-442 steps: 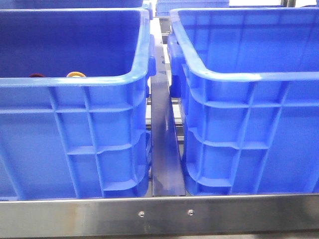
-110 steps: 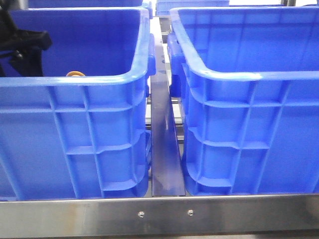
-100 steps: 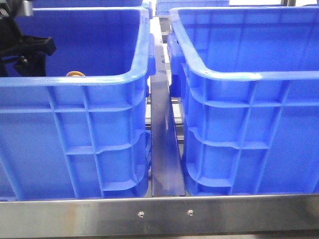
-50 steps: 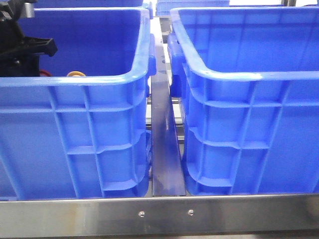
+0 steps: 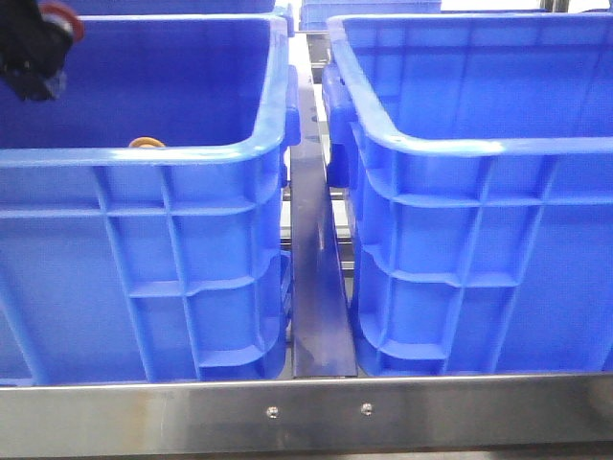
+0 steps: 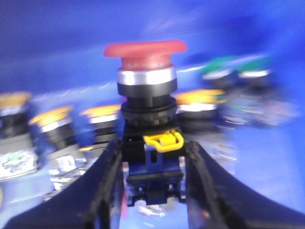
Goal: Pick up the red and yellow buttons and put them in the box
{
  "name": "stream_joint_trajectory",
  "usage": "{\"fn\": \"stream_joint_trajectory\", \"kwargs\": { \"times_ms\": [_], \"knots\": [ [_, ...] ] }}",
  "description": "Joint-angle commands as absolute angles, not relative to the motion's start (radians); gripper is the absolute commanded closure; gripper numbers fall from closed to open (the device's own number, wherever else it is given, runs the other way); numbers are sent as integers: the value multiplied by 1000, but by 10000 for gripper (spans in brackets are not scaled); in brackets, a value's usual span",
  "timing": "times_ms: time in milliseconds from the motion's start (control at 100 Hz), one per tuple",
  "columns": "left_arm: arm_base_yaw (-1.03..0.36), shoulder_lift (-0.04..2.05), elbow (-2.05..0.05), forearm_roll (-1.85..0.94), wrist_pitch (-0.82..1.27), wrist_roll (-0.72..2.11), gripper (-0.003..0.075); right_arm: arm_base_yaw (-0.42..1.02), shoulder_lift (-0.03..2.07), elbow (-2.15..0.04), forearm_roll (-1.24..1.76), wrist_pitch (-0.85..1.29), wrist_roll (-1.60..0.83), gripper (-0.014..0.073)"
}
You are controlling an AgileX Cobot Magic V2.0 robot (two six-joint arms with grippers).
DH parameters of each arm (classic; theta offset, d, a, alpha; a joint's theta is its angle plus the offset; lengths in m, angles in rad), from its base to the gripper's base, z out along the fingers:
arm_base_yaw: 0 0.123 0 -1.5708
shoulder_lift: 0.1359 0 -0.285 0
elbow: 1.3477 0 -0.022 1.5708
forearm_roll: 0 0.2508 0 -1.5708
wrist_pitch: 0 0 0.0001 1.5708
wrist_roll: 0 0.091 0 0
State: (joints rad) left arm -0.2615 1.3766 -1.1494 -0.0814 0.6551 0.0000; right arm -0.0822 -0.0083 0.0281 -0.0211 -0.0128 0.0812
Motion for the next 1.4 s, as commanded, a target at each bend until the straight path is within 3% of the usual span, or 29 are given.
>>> {"fn": "stream_joint_trajectory", "kwargs": {
  "times_ms": [0,330,780,1390],
  "knots": [
    [-308,1299,-1162,-101,578,35,741,-82,-31,33,-26,-101,72,664],
    [-568,1265,-1162,-152,585,155,741,-82,-31,33,-26,-101,72,664],
    [-811,1265,-1162,-177,563,240,741,-82,-31,33,-26,-101,72,664],
    [-836,1266,-1162,-177,563,240,741,-84,-25,33,-26,-86,71,664]
  ]
}}
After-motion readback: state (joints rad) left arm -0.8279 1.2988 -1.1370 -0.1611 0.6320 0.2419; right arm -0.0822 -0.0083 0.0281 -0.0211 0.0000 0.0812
